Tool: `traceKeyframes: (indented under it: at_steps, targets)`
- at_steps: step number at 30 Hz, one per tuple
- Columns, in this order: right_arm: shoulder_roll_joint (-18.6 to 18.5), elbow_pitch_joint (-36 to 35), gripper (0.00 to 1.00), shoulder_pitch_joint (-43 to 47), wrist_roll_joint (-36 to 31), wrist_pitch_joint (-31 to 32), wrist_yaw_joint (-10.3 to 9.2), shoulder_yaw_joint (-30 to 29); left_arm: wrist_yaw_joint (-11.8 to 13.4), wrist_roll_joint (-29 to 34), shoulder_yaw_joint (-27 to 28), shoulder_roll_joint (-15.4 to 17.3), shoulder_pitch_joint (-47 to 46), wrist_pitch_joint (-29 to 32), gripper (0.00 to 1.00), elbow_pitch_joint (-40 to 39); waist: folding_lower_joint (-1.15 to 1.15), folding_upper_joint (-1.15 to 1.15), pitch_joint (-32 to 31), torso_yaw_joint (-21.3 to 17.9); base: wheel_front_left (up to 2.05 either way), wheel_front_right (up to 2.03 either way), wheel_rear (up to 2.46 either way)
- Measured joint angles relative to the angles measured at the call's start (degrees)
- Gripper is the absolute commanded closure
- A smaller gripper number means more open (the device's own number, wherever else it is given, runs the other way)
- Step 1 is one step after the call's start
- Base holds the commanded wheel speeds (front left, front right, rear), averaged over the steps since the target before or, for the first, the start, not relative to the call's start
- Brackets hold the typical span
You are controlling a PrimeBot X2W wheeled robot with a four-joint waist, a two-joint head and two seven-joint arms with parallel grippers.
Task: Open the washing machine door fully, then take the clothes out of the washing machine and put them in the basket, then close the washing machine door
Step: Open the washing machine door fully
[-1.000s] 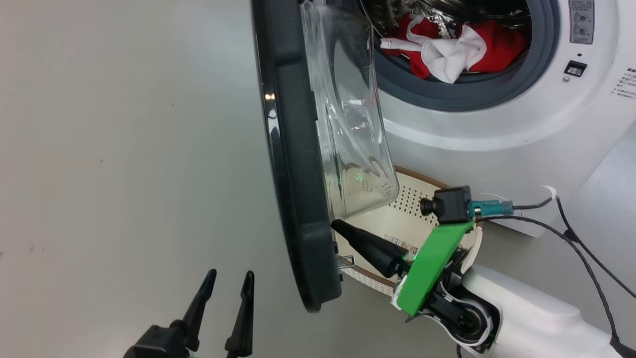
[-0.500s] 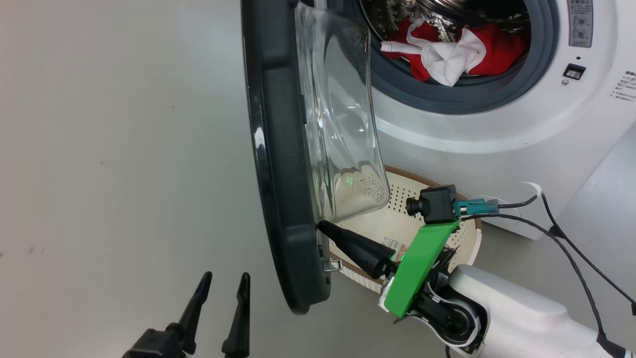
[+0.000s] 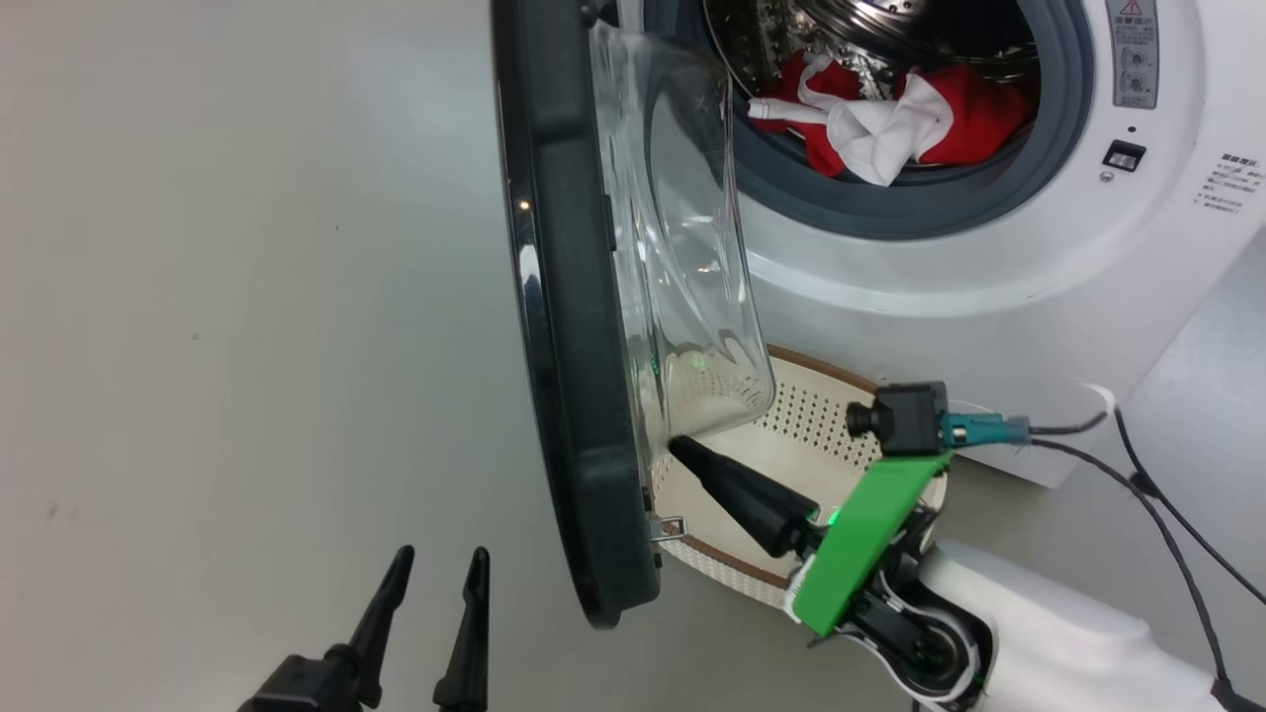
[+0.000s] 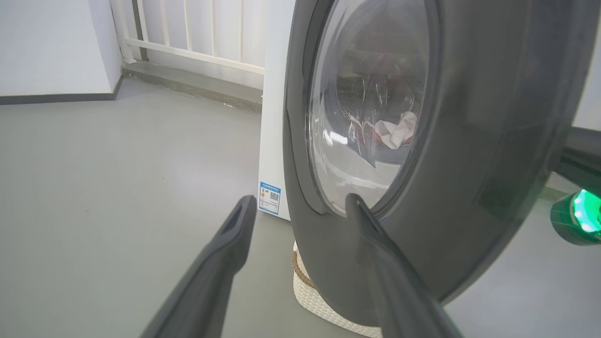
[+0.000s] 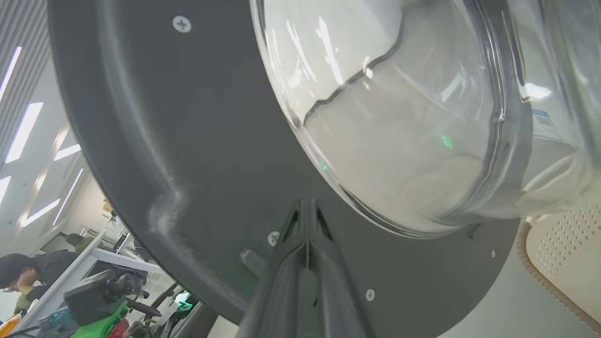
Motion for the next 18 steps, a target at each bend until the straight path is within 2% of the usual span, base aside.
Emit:
traceKeyframes:
  at_steps: [2, 3, 4, 5, 18]
  targets:
    - [-0.79, 0.15, 0.50, 1.38, 0.07, -0.21, 0.00, 0.01, -0.09, 0.16, 0.12, 0.00, -0.02, 0.00, 0.00, 0.19, 0.00, 0.00, -0.28, -0.11, 0.00, 0.00, 0.00]
    - [-1.05, 0.23, 0.31, 2.03, 0.09, -0.49, 0.00, 0.00, -0.24, 0.20, 0.19, -0.01, -0.03, 0.00, 0.00, 0.32, 0.00, 0.00, -0.45, -0.16, 0.00, 0.00, 0.00]
    - [-1.22, 0.29, 0.07, 2.63, 0.10, -0.76, 0.00, 0.00, -0.52, 0.38, 0.29, 0.00, -0.03, 0.00, 0.00, 0.47, 0.00, 0.00, -0.61, -0.22, 0.00, 0.00, 0.00]
    - [-1.44, 0.32, 0.00, 3.15, 0.11, -0.86, 0.00, -0.04, -0.52, 0.62, 0.33, 0.00, -0.03, 0.00, 0.00, 0.64, 0.00, 0.00, -0.78, -0.29, 0.00, 0.00, 0.00]
    - [-4.77, 3.15, 0.00, 8.49, -0.77, -3.79, 0.00, -0.63, -1.60, 1.14, 2.21, 0.02, -0.06, 0.00, 0.00, 1.96, 0.00, 0.00, -1.63, -2.81, 0.00, 0.00, 0.00]
